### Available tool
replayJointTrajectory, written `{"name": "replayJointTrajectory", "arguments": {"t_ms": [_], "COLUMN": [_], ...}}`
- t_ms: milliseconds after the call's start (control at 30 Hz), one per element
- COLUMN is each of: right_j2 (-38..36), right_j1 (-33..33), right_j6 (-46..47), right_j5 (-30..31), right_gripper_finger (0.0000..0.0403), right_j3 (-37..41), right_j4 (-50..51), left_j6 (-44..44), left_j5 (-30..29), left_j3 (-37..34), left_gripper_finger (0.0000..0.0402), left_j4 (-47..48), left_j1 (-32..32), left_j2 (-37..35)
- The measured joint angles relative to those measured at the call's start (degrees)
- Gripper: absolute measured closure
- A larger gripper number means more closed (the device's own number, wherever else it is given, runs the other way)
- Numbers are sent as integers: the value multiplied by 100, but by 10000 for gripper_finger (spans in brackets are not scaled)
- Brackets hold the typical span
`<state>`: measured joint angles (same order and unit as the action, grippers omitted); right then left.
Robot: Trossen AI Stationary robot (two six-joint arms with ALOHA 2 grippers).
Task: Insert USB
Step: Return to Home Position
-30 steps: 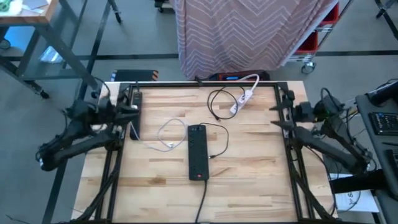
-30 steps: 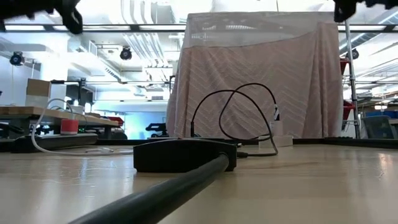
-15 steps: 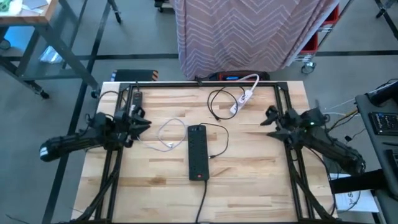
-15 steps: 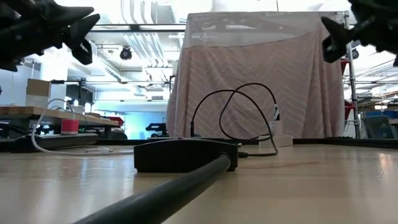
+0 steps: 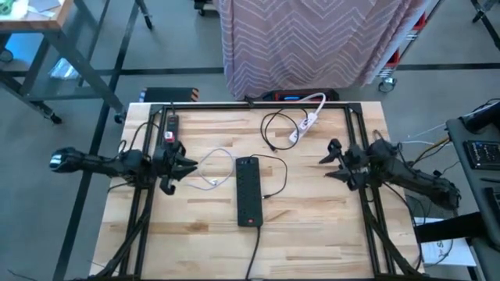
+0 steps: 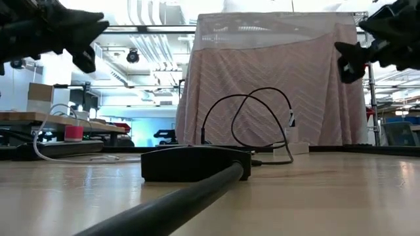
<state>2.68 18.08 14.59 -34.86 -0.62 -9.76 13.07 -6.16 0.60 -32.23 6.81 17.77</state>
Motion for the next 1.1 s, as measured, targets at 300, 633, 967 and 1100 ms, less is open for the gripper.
{"name": "replayJointTrajectory", "arguments": {"t_ms": [300, 633, 967, 1100], "right_j2": [-171, -269, -256, -267], "right_j1": [-1284, -1415, -2191, -2167], "right_j6": [-384, -219, -707, -1024], "right_j5": [1743, 2149, 3018, 3254], "right_gripper_finger": [162, 160, 178, 182], "right_j3": [-15, 0, 0, -106], "right_j4": [376, 688, 828, 864], "left_j6": [-580, -894, -591, -512], "left_j5": [1, -127, -143, -83], "left_j3": [-1, -3, -4, -7], "left_gripper_finger": [336, 335, 335, 335], "left_j4": [-5, -141, -520, -507], "left_j1": [15, 12, 13, 3], "left_j2": [69, 470, 1201, 1174]}}
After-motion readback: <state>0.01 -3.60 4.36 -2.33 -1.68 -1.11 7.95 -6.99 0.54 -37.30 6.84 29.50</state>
